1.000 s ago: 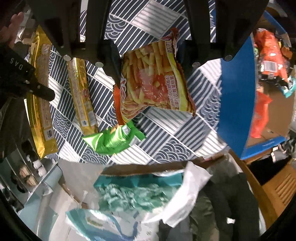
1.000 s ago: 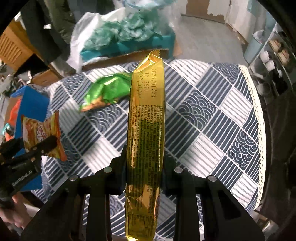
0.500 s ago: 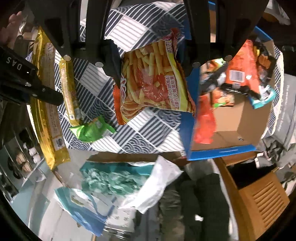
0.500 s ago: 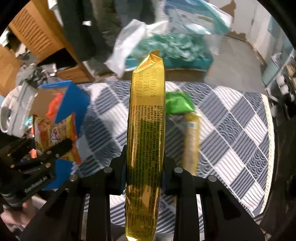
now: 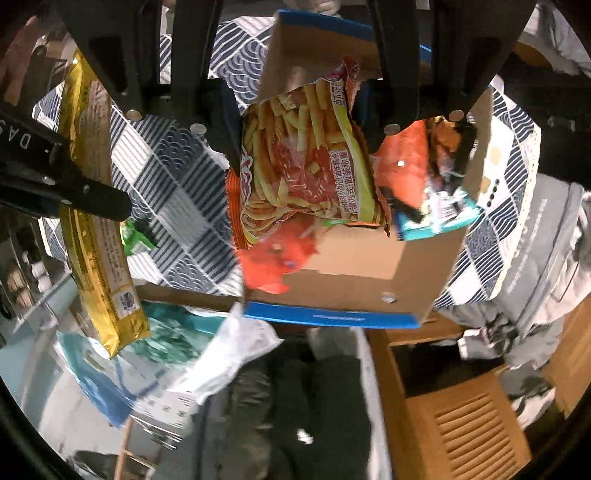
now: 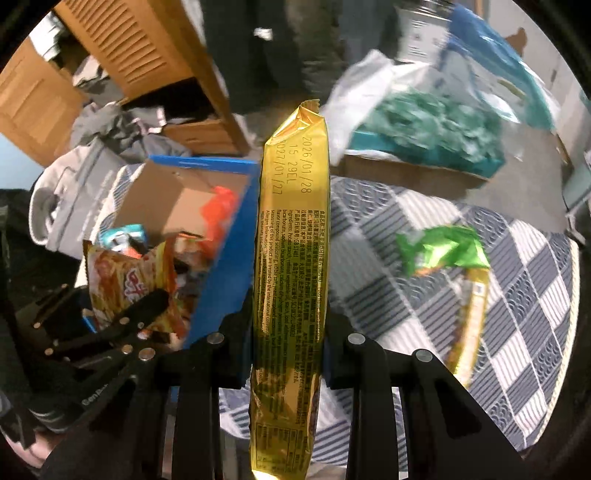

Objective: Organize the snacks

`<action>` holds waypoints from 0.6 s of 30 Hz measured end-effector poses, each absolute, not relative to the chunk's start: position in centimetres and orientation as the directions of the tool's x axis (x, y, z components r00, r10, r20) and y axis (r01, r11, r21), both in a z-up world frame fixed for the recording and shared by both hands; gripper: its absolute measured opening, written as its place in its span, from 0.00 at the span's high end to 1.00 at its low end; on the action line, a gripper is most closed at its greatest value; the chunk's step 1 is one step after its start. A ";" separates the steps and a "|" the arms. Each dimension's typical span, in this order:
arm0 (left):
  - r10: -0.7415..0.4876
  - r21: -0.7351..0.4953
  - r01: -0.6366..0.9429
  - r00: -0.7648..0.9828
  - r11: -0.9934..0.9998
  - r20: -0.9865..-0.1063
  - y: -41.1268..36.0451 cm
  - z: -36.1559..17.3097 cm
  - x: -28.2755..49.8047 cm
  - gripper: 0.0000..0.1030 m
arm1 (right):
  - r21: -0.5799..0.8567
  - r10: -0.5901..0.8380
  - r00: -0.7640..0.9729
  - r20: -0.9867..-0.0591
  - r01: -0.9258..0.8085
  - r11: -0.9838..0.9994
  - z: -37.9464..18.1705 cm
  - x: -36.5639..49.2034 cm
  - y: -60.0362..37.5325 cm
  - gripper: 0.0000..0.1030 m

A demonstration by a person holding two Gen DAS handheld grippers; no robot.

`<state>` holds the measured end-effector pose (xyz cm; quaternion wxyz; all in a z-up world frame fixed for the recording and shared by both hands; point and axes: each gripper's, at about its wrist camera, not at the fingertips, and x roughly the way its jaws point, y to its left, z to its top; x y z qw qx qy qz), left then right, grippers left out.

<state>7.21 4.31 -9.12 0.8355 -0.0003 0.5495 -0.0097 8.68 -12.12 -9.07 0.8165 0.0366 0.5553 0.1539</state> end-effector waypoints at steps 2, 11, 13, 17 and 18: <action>-0.008 -0.010 -0.002 0.402 1.000 -0.916 5.3 -9.3 7.2 0.51 | 0.234 0.300 0.324 -0.897 -0.228 0.945 -9.1 9.0 -10.4 0.74; 0.008 -0.029 -0.092 0.385 0.995 -0.923 10.5 -11.0 7.1 0.51 | 0.254 0.325 0.270 -0.906 -0.267 0.930 -10.2 10.8 -3.6 0.74; 0.024 -0.024 -0.119 0.383 0.993 -0.923 11.8 -11.5 7.1 0.51 | 0.257 0.327 0.260 -0.909 -0.268 0.929 -10.6 11.2 -2.6 0.74; 0.006 -0.052 -0.151 0.359 0.987 -0.933 13.9 -12.5 6.9 0.51 | 0.285 0.349 0.229 -0.909 -0.271 0.920 -11.5 11.8 -0.4 0.74; 0.007 -0.053 -0.156 0.356 0.986 -0.934 14.3 -12.7 7.0 0.51 | 0.286 0.350 0.223 -0.910 -0.273 0.918 -11.6 11.9 0.1 0.74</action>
